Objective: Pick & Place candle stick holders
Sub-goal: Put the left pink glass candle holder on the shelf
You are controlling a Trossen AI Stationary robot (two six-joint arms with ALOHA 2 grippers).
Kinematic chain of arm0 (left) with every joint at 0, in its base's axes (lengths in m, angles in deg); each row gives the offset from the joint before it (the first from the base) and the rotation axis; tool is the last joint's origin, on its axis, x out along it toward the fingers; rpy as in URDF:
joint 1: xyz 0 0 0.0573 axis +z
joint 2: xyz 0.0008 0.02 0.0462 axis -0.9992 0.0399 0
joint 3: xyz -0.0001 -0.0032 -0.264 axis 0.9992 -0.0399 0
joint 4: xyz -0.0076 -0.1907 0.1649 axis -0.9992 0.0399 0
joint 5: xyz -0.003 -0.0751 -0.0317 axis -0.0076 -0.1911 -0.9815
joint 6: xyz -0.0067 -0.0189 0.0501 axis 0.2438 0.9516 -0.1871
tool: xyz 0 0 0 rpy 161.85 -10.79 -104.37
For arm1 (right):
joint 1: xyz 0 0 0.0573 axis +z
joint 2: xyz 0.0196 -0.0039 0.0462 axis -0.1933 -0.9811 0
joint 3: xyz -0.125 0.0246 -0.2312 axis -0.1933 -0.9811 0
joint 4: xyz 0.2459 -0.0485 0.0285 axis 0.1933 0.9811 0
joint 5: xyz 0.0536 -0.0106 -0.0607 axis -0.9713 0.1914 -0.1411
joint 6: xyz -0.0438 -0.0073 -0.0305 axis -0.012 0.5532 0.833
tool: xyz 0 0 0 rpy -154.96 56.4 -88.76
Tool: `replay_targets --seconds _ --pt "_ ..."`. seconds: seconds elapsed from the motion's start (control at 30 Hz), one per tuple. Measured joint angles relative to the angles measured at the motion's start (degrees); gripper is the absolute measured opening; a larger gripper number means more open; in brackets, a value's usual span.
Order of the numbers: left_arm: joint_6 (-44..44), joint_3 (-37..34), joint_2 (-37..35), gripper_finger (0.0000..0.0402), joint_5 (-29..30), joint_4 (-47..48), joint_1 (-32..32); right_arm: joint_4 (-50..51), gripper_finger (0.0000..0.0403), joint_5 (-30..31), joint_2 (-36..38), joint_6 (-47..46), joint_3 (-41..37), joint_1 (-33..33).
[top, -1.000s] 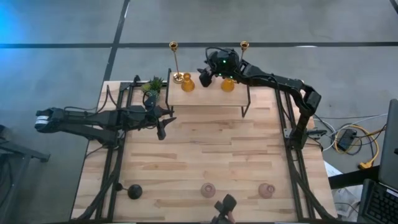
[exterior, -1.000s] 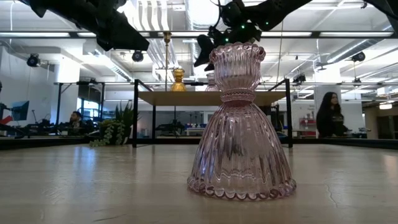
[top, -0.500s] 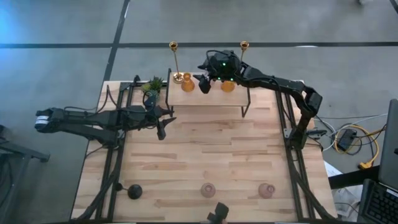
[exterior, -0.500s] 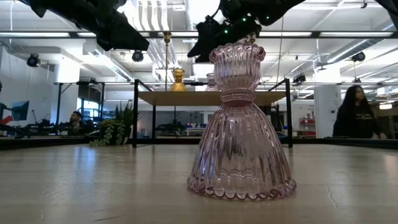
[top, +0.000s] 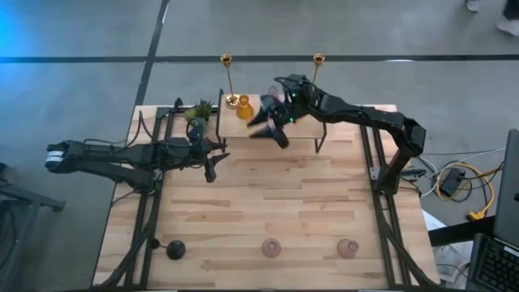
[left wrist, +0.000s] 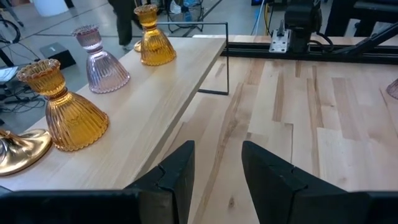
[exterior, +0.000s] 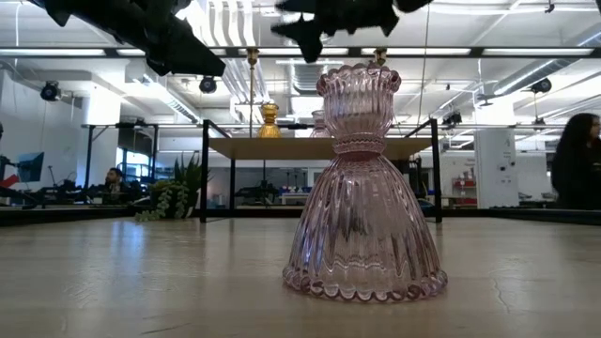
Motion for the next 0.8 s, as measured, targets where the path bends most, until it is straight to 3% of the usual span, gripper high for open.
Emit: replay_targets --seconds 0.13,0.23,0.5,0.8 --pt "-0.06 0.00 -0.40 0.0138 -0.48 0.00 0.00 8.83 0.0170 -2.07 2.89 0.89 0.00 5.25" --pt "-0.36 0.00 -1.00 0.0138 -1.53 0.02 0.02 17.52 0.0149 1.08 5.53 2.67 -0.07 10.21" --pt "-0.85 0.00 -3.20 0.0138 -6.82 -0.10 0.02 32.01 0.0103 21.07 13.07 -0.13 -1.59 26.35" --pt "-0.83 0.02 -4.76 0.0138 -10.29 -0.28 0.02 34.22 0.0058 41.63 22.19 -14.28 -9.34 42.69"
